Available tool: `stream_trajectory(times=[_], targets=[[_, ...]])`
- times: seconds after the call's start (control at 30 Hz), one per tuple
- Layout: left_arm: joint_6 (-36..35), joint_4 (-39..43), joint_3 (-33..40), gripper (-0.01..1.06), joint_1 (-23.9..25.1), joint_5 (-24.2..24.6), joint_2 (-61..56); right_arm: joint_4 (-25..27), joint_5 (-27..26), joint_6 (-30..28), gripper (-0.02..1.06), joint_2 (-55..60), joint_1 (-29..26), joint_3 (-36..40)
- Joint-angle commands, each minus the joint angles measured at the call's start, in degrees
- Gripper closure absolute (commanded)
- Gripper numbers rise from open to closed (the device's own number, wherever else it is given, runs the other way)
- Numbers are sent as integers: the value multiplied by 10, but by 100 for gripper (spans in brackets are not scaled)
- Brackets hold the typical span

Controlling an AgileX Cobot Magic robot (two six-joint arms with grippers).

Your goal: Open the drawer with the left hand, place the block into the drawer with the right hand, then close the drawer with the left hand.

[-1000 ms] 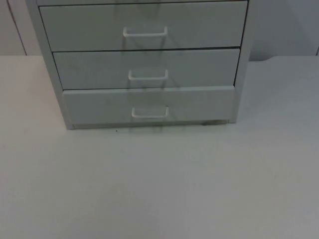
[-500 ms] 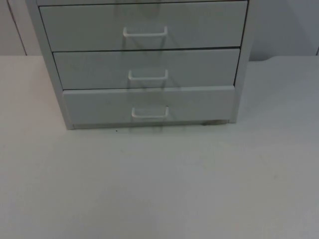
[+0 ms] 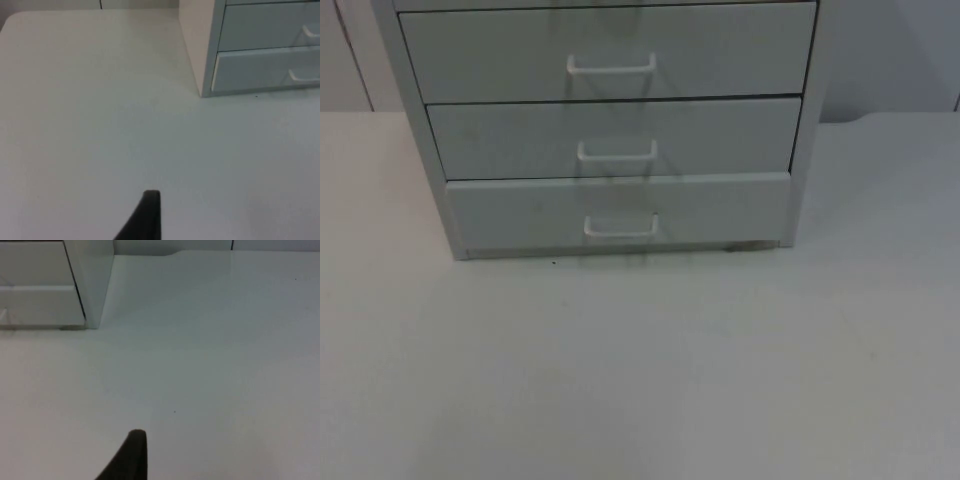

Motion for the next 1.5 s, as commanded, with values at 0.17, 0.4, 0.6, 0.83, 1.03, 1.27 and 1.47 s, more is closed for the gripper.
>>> stream_trajectory(times=[0.17, 0.4, 0.6, 0.83, 1.03, 1.27, 1.47], targets=[[-4, 2, 3, 8, 2, -6, -3, -8, -7, 9, -1, -1, -2, 1], [-4, 2, 3, 3, 2, -6, -3, -8, -7, 9, -1, -1, -2, 1], [-4, 2, 3, 0, 2, -6, -3, -8, -7, 9, -1, -1, -2, 1], [-4, 2, 2, 0, 2, -8, -3, -8, -7, 7, -1, -1, -2, 1], [-4, 2, 2, 0, 0, -8, -3, -8, -7, 7, -1, -1, -2, 1], [-4, 2, 2, 0, -27, -8, -3, -8, -7, 7, -1, -1, -2, 1], [-4, 2, 2, 0, -27, -8, -3, -4, -7, 7, -1, -1, -2, 1]])
